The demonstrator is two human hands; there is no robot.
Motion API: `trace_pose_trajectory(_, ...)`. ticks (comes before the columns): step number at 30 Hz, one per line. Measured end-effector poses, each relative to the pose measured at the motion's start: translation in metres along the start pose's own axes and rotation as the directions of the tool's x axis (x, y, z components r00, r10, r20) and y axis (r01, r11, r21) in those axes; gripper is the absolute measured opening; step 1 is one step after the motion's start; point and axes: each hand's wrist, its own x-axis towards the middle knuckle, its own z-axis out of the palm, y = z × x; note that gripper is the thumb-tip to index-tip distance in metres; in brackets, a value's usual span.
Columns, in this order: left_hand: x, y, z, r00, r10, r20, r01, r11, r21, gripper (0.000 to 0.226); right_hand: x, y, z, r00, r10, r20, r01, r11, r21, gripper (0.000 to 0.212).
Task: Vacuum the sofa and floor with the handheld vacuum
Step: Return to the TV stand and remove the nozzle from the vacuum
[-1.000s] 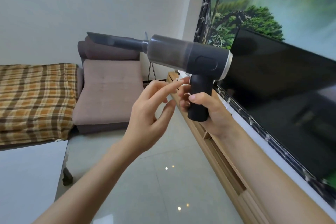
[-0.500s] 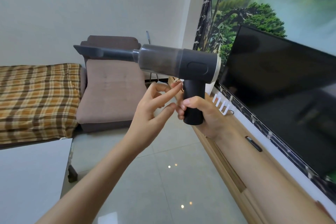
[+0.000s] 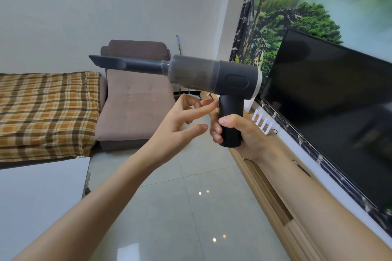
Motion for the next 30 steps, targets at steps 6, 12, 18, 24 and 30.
trace_pose_trajectory(6, -0.001, -0.002, -0.001, 1.0, -0.017, 0.001, 0.017, 0.999, 0.036, 0.044, 0.005, 0.004, -0.002, 1.0, -0.009, -0.026, 0.008, 0.999, -0.034, 0.017)
trace_pose_trajectory(12, 0.0, 0.0, -0.005, 0.997, -0.059, 0.044, 0.06, 0.998, -0.024, 0.046, 0.007, 0.005, -0.002, 1.0, 0.018, -0.009, -0.019, 1.0, -0.024, 0.018)
trace_pose_trajectory(18, 0.0, -0.006, -0.004, 0.994, -0.064, 0.087, 0.066, 0.998, -0.021, 0.049, 0.005, 0.006, -0.005, 0.998, 0.051, 0.021, -0.05, 0.998, -0.031, 0.012)
trace_pose_trajectory(24, 0.002, -0.015, -0.006, 0.998, 0.016, 0.059, -0.018, 0.999, 0.045, 0.046, 0.003, 0.006, -0.012, 1.0, 0.023, 0.003, -0.023, 0.997, -0.079, 0.008)
trace_pose_trajectory(30, -0.004, -0.017, -0.002, 0.995, 0.089, 0.048, -0.095, 0.986, 0.137, 0.055, -0.001, 0.011, -0.016, 0.998, 0.042, -0.051, -0.049, 0.99, -0.135, 0.027)
